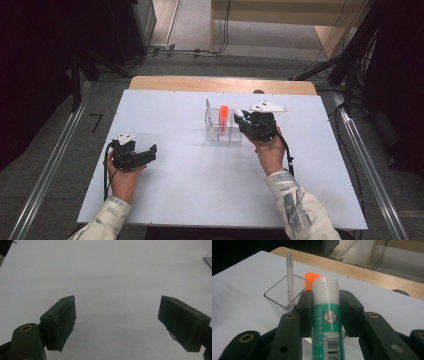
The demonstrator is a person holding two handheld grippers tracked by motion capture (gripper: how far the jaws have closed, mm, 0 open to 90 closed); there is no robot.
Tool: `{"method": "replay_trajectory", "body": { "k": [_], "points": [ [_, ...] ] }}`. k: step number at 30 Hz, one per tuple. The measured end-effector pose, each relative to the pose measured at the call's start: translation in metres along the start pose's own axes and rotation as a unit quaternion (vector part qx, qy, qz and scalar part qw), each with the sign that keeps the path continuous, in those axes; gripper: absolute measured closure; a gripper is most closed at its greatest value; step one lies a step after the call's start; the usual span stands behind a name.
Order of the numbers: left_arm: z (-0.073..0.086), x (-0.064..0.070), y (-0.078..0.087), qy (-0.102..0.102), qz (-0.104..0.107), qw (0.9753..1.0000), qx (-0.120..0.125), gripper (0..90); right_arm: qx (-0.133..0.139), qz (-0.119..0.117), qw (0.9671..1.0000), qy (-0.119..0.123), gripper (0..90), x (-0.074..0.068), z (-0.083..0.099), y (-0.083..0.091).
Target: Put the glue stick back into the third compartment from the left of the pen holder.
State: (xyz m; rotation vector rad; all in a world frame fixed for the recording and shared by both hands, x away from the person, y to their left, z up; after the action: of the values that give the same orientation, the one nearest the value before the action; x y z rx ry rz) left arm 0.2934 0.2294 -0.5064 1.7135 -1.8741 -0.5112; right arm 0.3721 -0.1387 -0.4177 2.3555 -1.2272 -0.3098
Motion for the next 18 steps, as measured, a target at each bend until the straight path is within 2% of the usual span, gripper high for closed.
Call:
{"method": "replay_trajectory", "body": {
  "k": [18],
  "points": [
    [0.0, -0.001, 0.0, 0.001, 0.002, 1.0, -0.001, 15.4, 0.0, 0.018, 0.9997, -0.016, 62.8, 0.005, -0.015, -0.019]
  ]
}}
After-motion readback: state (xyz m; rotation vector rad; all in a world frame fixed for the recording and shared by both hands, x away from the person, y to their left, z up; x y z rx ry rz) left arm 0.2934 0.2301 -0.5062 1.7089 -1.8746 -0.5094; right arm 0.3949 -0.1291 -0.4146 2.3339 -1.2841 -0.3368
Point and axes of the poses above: each handheld gripper's, and its own axes: y roughly backward along the jaws, z roughly out of its underside, x roughly to its right, the point moved 1 cm from there along -y, roughly forward along the jaws, and after that the axes turned 2 degrees about y, right-handed, at the moved point
